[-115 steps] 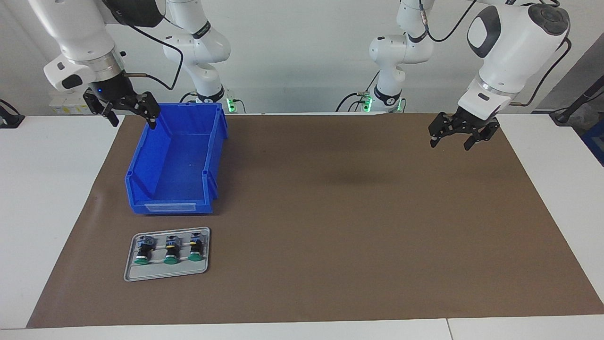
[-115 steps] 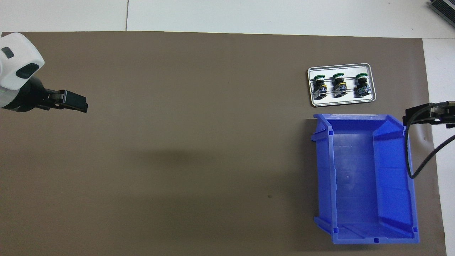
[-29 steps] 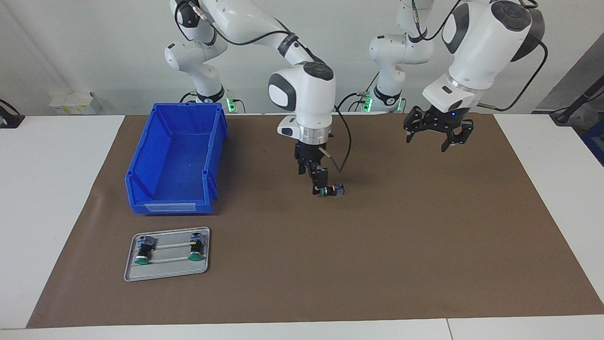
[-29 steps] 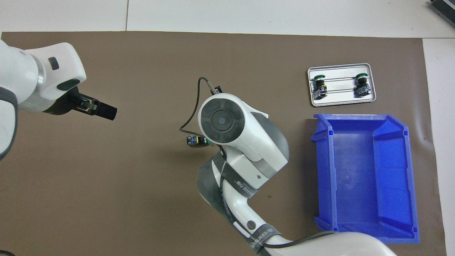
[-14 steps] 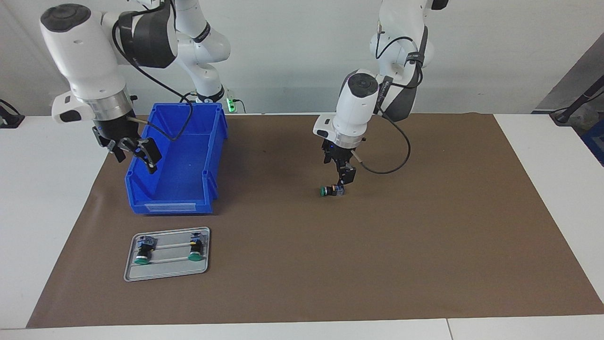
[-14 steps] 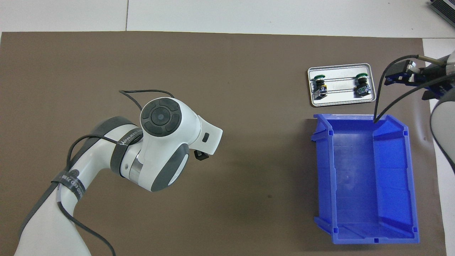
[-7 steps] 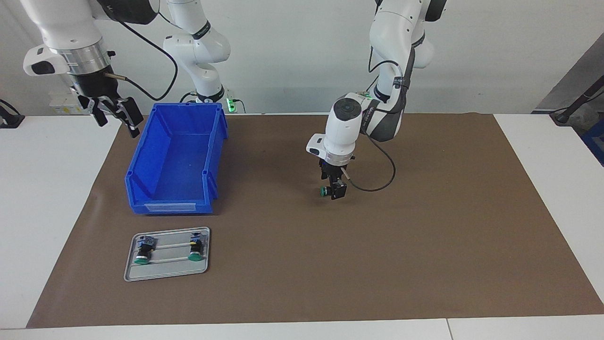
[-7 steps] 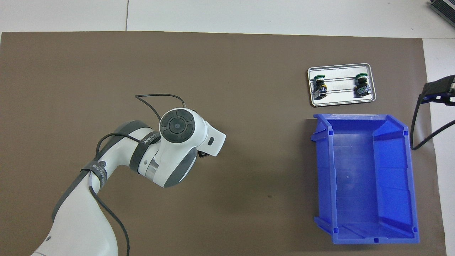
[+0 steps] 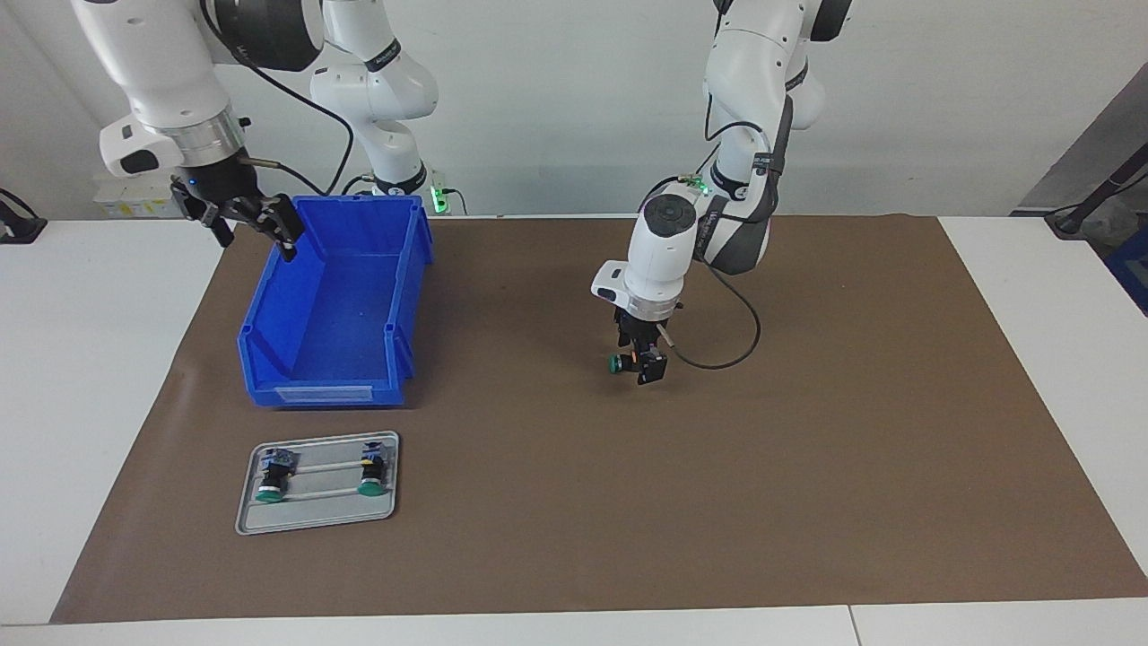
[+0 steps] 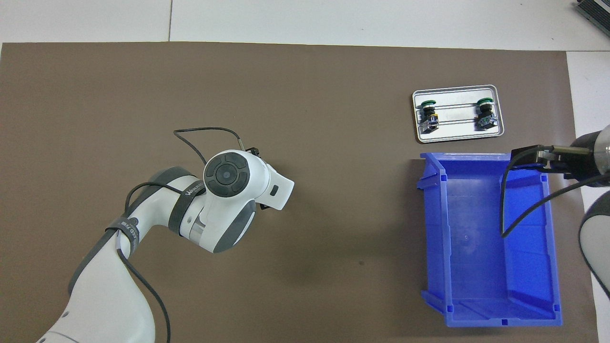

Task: Place and press button with both arms
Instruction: 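Grasp the green button with the left gripper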

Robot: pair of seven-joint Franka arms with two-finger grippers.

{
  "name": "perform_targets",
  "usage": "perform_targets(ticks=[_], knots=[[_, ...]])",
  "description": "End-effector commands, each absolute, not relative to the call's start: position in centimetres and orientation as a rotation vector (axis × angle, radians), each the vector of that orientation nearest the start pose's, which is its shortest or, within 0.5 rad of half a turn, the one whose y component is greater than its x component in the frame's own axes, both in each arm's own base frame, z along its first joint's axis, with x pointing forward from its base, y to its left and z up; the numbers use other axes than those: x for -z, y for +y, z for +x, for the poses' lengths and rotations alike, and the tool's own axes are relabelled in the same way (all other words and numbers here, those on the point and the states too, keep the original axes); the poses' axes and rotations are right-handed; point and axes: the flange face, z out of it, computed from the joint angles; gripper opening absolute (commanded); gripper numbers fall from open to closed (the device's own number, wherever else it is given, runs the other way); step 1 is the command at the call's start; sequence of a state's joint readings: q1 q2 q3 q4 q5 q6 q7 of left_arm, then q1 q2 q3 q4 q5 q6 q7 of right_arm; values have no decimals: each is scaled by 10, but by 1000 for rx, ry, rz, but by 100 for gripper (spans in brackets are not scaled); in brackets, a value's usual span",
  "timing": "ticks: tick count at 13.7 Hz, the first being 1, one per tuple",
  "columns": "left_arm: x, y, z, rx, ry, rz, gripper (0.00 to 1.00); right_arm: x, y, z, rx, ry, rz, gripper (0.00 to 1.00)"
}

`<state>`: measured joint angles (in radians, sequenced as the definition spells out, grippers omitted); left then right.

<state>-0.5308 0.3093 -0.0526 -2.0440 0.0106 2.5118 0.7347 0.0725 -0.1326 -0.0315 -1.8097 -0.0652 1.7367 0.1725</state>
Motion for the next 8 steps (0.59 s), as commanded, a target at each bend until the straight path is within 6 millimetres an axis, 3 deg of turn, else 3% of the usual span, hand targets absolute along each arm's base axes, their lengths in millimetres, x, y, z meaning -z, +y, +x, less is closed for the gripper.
perform_targets(ticks=[1,2,8], knots=[[-295,-326,498,301,1937,-2444,87,-617,4,541,67,45,-3198,100],[-294,-326,498,299,1939,-2445,86,-617,3,549,38,52,-3200,100],[-295,-333,497,365,1928,-2469,80,-616,2,546,20,65,-3188,100]])
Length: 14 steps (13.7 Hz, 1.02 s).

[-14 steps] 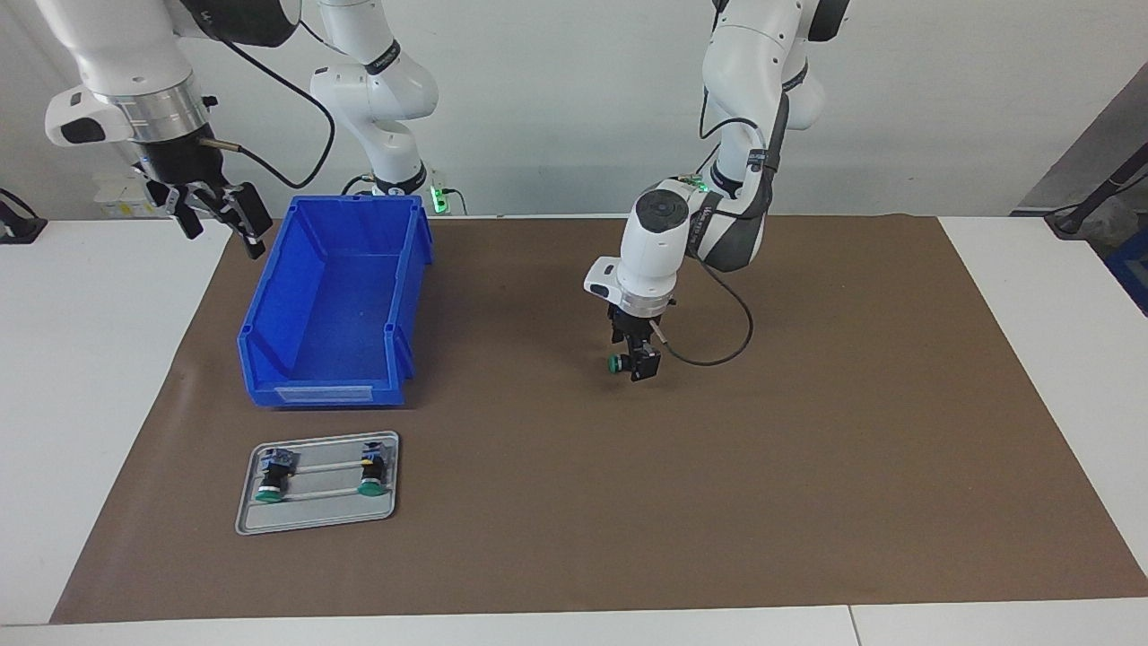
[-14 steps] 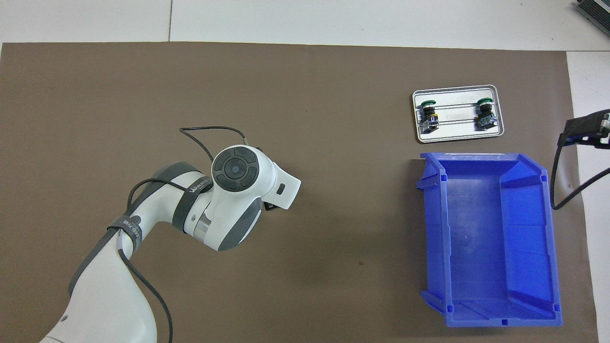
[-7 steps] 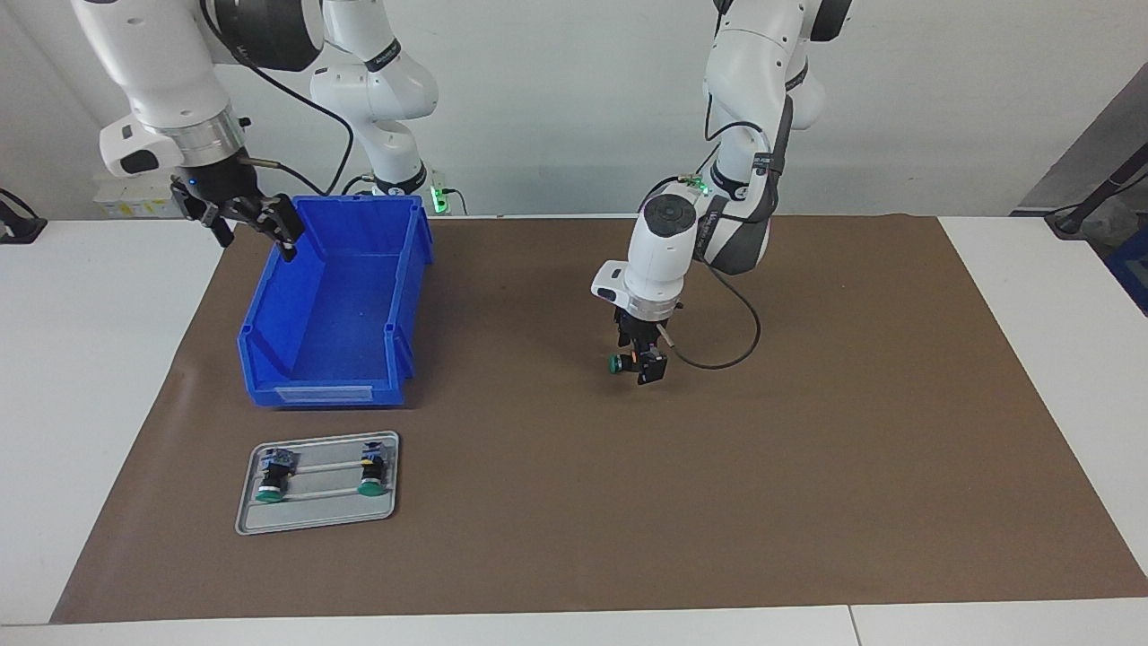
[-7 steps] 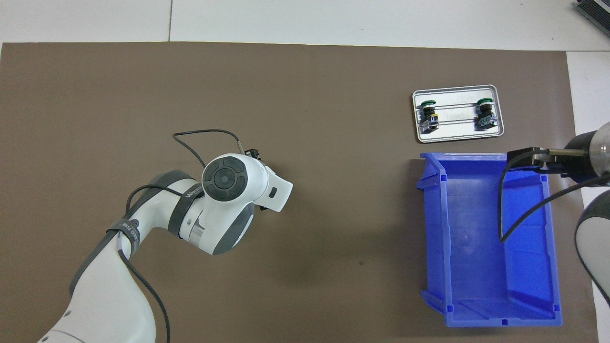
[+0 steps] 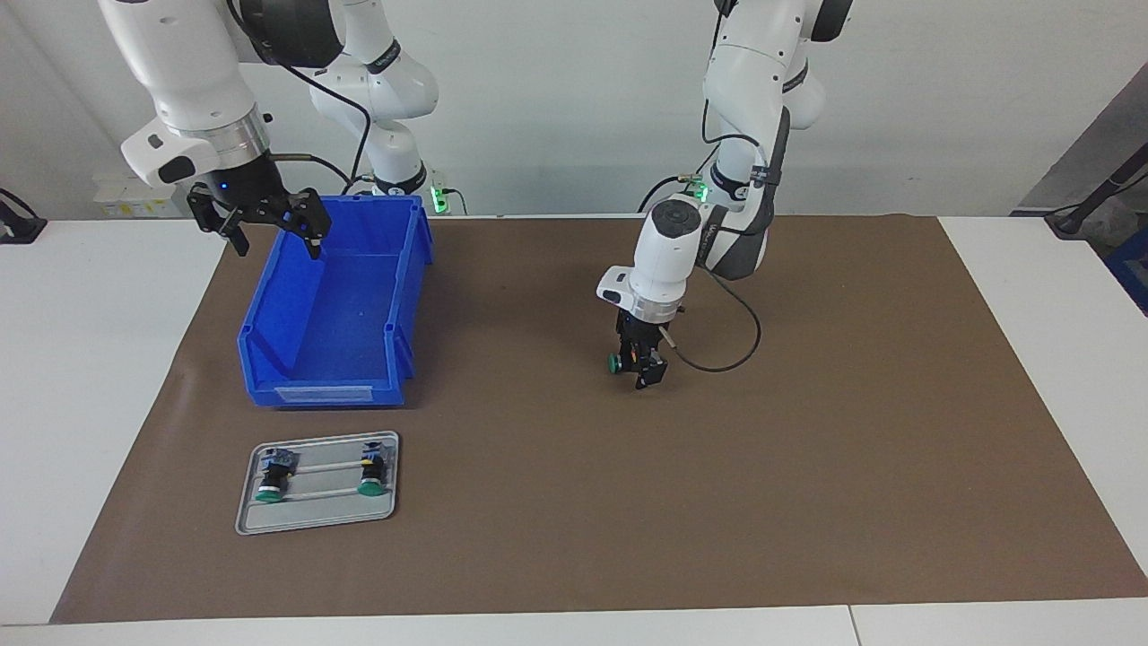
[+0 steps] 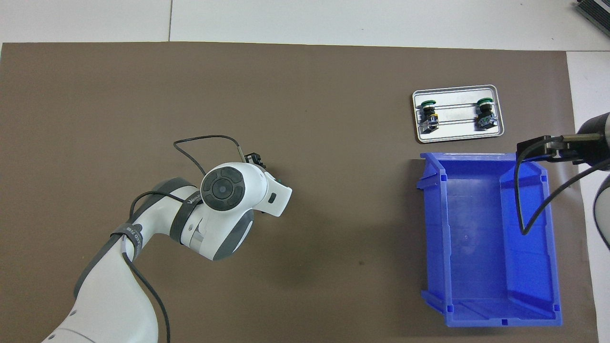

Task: Place and press button with both arms
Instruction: 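Grasp the green button with the left gripper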

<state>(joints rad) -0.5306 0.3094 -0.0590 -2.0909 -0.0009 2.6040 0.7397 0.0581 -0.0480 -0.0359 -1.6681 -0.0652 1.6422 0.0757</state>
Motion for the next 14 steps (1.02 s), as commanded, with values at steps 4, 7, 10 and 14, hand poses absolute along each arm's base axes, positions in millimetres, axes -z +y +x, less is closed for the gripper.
perform_targets(ticks=[4,7,10,14], knots=[[-290,-334,493,373,1936,-2464,75,-616,-7,545,5,103,-3189,100],[-283,-333,487,418,1935,-2454,71,-615,-3,545,5,171,-3186,100],[-279,-333,487,411,1939,-2452,56,-615,-2,545,5,171,-3186,100],[-282,-330,492,411,1950,-2439,12,-616,-6,543,-46,199,-3126,100]])
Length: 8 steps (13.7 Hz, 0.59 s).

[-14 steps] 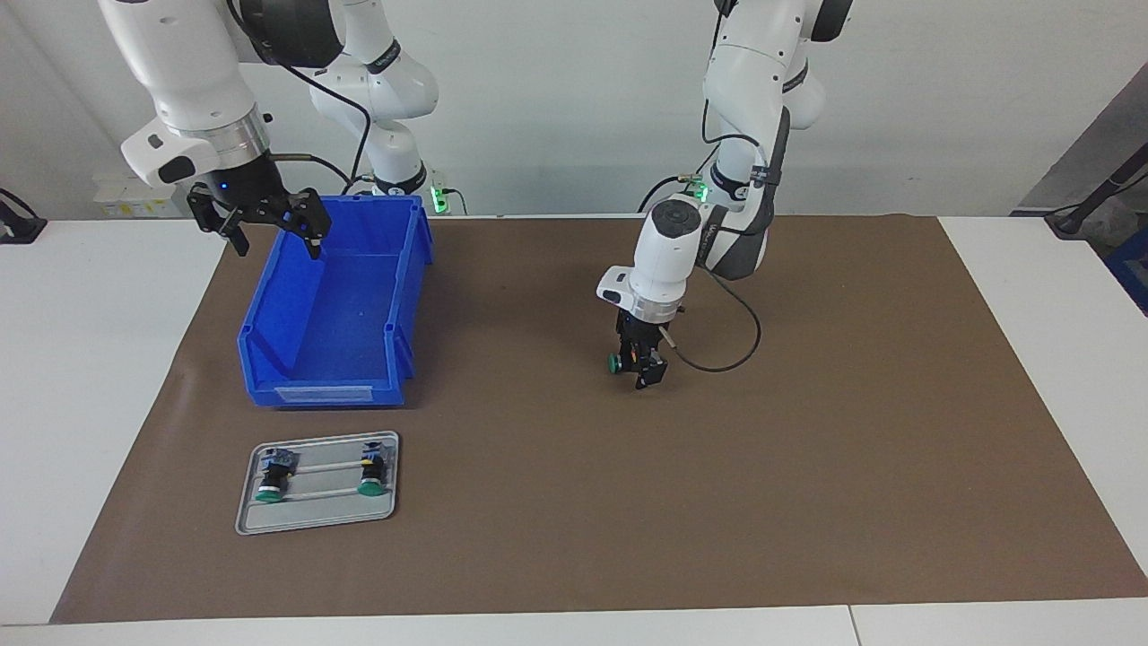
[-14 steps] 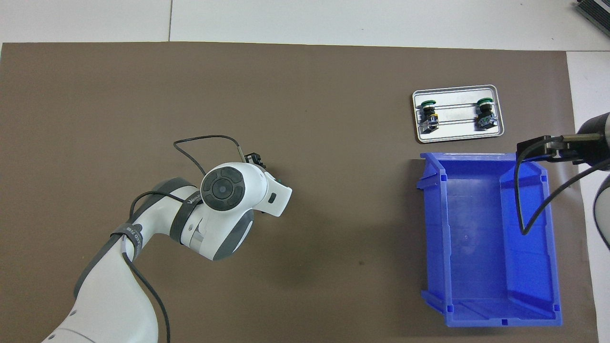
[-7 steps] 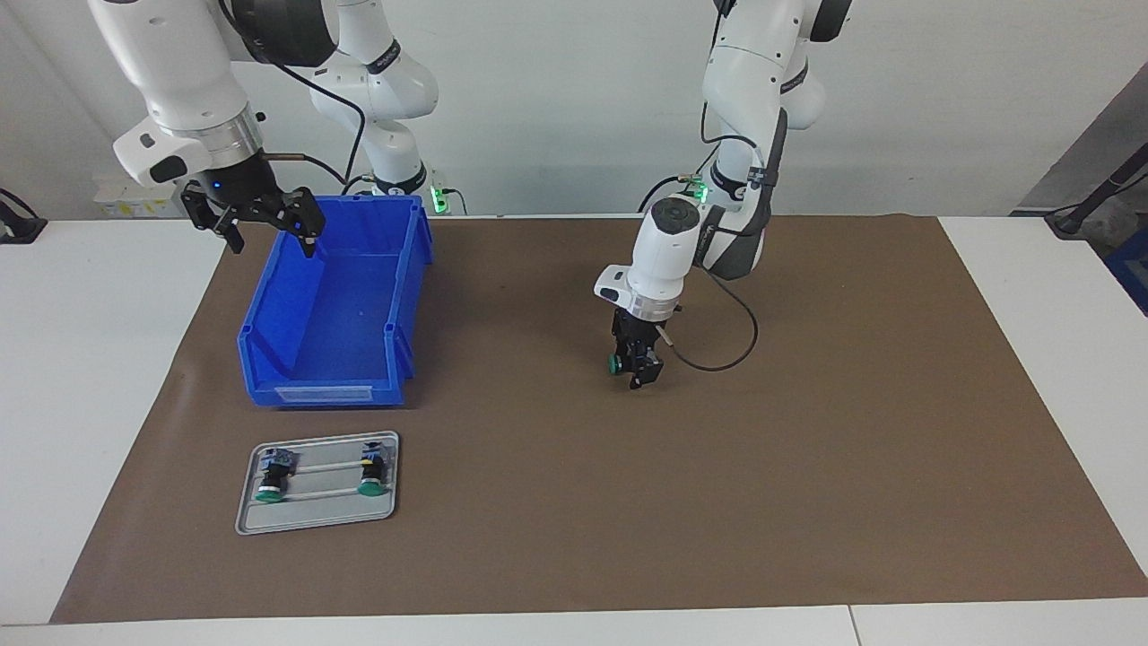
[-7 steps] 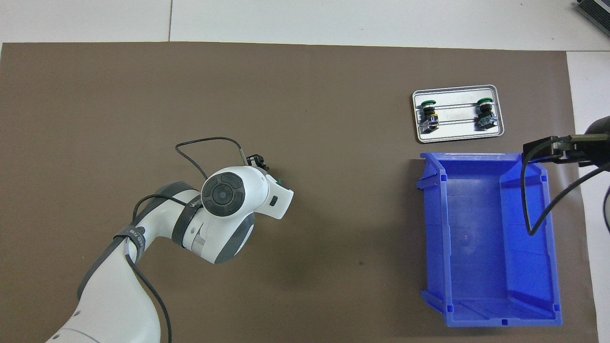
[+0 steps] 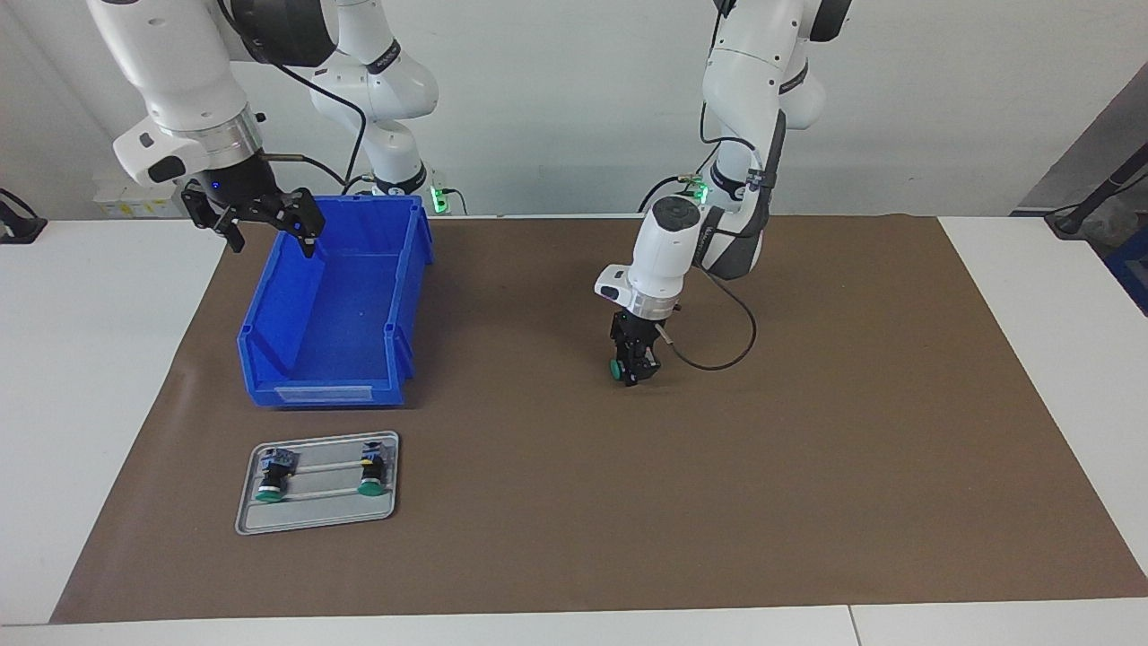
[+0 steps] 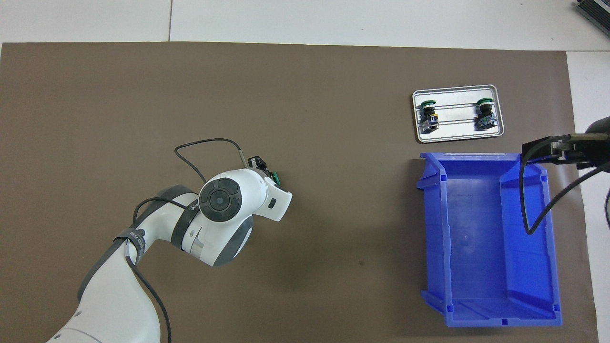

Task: Place and press button with both arms
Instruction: 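Grasp the green button with the left gripper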

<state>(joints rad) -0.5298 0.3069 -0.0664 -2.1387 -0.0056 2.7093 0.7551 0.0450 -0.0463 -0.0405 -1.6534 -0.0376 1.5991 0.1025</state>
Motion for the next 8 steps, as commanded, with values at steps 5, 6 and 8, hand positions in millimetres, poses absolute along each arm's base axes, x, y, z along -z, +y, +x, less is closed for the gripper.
perform_targets(ticks=[5,6,8], knots=[[-289,-329,501,437,1937,-2441,0,-616,-2,543,-26,157,-3171,100],[-293,-323,509,452,1908,-2463,0,-616,-1,543,-29,157,-3171,100],[-299,-324,517,485,1869,-2517,0,-616,1,540,-40,164,-3152,100]])
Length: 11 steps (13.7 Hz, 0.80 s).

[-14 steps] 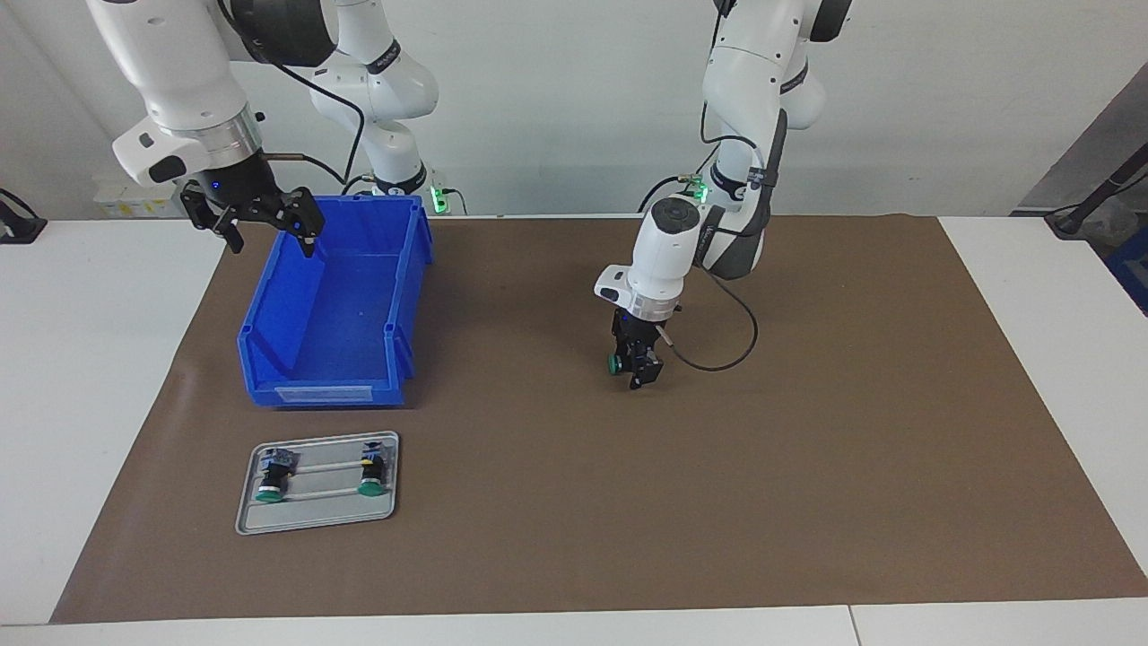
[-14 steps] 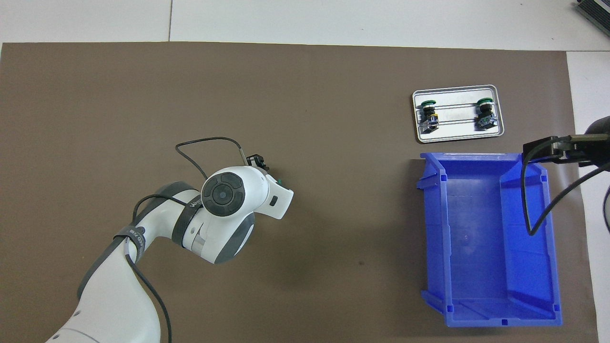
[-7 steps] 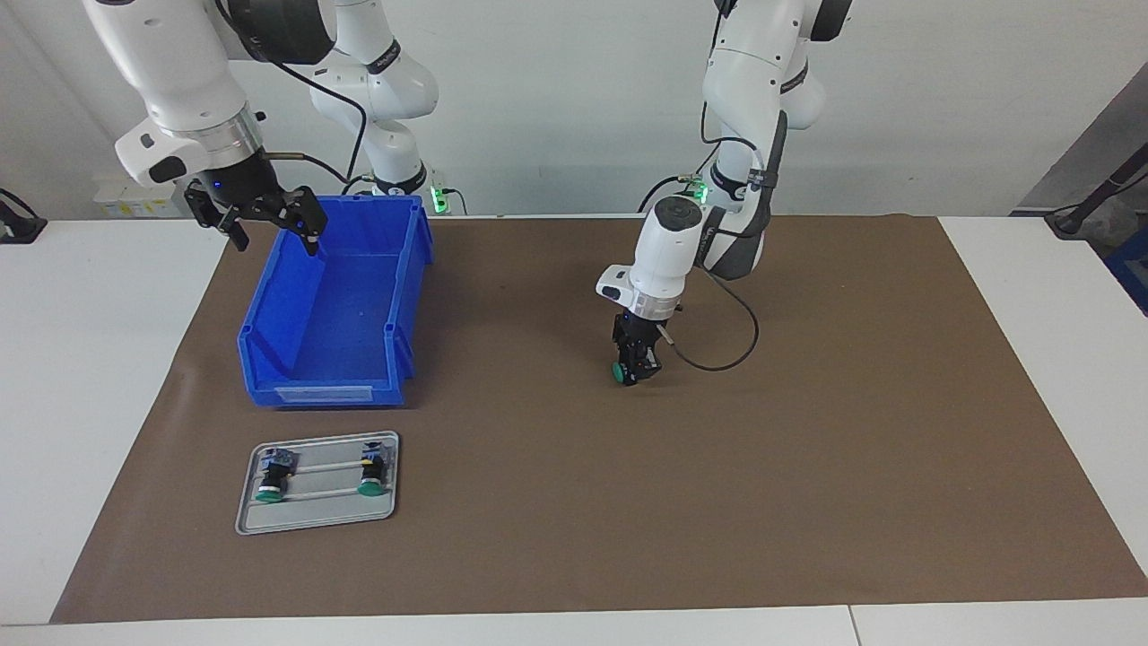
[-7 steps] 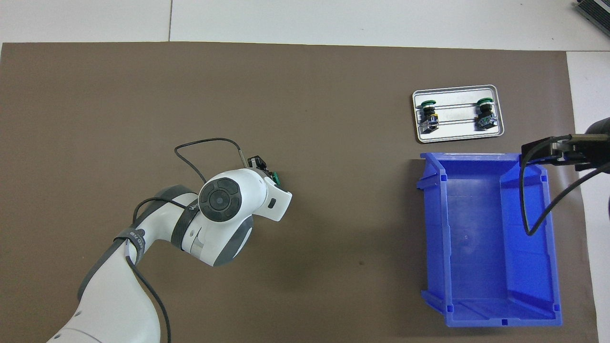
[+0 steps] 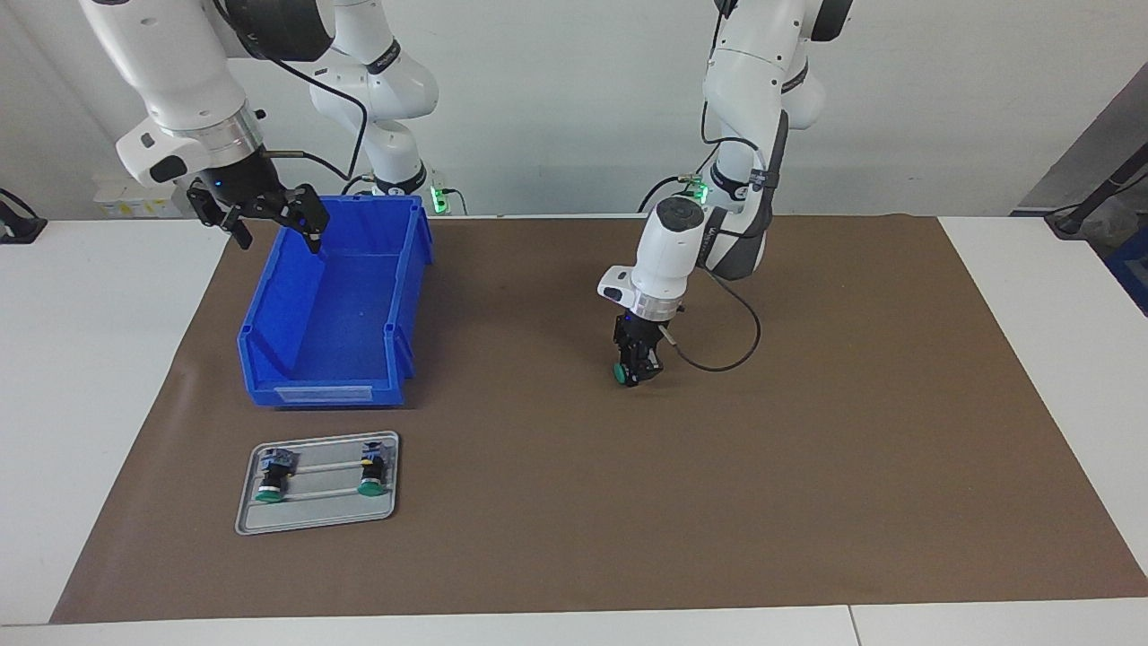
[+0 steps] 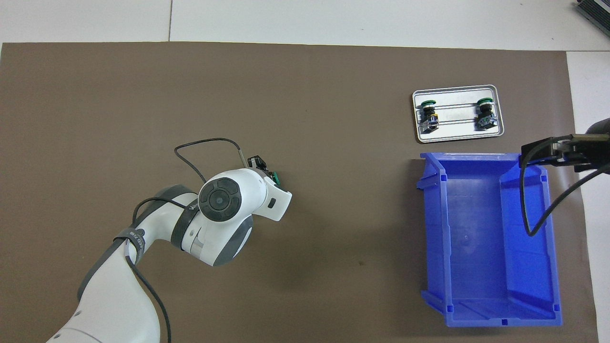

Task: Place and press button with both arms
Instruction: 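Grasp the green button with the left gripper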

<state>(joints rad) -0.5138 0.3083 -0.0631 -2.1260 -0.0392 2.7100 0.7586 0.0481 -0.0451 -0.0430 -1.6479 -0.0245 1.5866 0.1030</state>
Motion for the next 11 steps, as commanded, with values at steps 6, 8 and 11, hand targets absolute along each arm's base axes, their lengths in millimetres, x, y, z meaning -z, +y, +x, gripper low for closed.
perform_targets(ticks=[6,8,11], knots=[[-327,-328,538,623,1732,-2701,0,-617,3,540,-32,159,-3154,100],[-336,-322,547,657,1671,-2767,0,-617,4,540,-35,157,-3154,100],[-360,-316,566,696,1579,-2898,0,-617,3,540,-35,159,-3154,100]])
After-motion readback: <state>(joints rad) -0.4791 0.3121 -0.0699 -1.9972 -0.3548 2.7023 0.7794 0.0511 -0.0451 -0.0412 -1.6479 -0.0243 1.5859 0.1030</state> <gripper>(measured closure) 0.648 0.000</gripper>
